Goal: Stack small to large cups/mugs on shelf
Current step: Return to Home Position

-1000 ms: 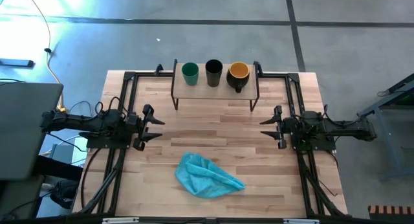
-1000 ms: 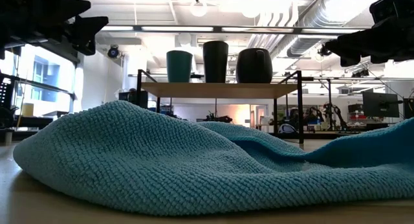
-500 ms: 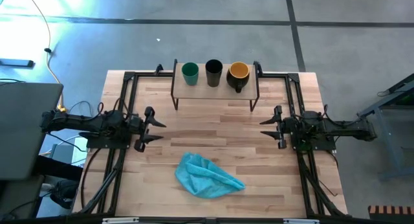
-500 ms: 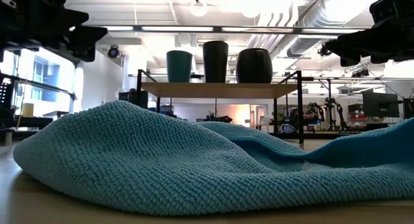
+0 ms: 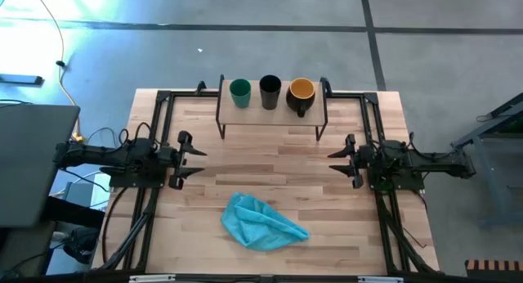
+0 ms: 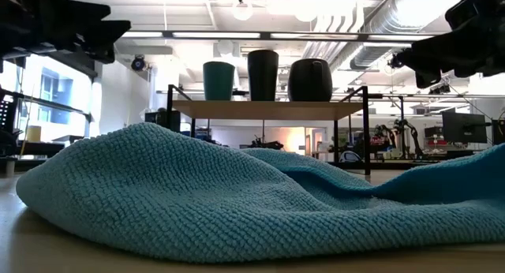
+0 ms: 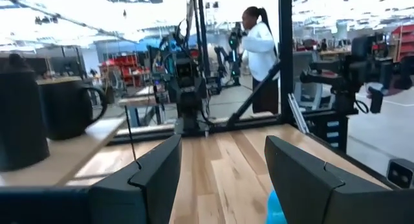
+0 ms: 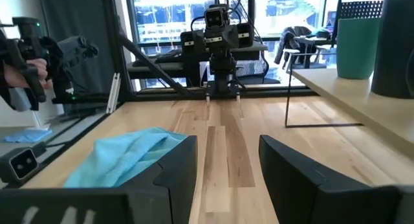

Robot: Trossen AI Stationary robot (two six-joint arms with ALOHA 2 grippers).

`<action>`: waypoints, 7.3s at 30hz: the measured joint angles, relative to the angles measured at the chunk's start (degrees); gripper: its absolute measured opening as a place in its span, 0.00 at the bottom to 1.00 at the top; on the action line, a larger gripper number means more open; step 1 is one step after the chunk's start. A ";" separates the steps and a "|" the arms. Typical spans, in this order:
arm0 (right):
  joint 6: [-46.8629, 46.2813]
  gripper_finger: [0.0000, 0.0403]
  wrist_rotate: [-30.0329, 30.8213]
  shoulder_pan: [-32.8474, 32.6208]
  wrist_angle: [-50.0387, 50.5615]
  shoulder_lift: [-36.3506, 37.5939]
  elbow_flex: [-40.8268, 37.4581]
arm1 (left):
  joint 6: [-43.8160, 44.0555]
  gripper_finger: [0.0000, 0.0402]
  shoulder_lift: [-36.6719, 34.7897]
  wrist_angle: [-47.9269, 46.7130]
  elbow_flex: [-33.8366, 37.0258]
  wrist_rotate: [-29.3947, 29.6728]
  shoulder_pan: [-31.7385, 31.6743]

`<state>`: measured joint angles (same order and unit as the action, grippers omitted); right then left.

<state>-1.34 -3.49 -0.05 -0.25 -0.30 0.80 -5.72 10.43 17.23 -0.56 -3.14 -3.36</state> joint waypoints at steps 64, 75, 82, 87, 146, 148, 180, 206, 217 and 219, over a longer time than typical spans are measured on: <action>-1.23 0.39 0.02 0.00 0.00 -0.02 0.04 | 0.13 0.53 -10.05 -16.15 0.00 -0.26 0.01; -1.23 0.39 0.03 0.01 0.00 -0.02 0.04 | 0.11 0.53 -10.05 -16.14 0.00 -0.26 0.02; -1.23 0.39 0.02 0.02 -0.01 -0.02 0.04 | 0.10 0.53 -10.05 -16.13 0.00 -0.26 0.02; -1.23 0.39 0.02 0.00 0.00 -0.02 0.04 | 0.09 0.53 -10.05 -16.13 0.00 -0.26 0.02; -1.22 0.39 0.04 0.02 -0.02 -0.02 0.04 | 0.09 0.53 -10.05 -16.10 0.00 -0.26 0.02; -1.20 0.39 0.04 0.00 -0.01 -0.02 0.04 | 0.09 0.53 -10.07 -16.11 0.00 -0.26 0.02; -1.23 0.39 0.04 0.01 -0.01 -0.02 0.04 | 0.10 0.53 -10.07 -16.12 0.00 -0.25 0.00; -1.20 0.39 0.04 0.02 -0.02 -0.02 0.04 | 0.10 0.53 -10.07 -16.10 0.00 -0.26 0.01; -1.23 0.39 0.04 0.01 -0.02 -0.02 0.04 | 0.09 0.53 -10.06 -16.12 0.00 -0.26 0.00; -1.20 0.39 0.04 0.00 -0.01 -0.01 0.04 | 0.09 0.53 -10.07 -16.12 0.00 -0.26 0.00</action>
<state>-2.55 -3.44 -0.05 -0.26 -0.30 0.84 -5.63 0.36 1.11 -0.56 -3.40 -3.35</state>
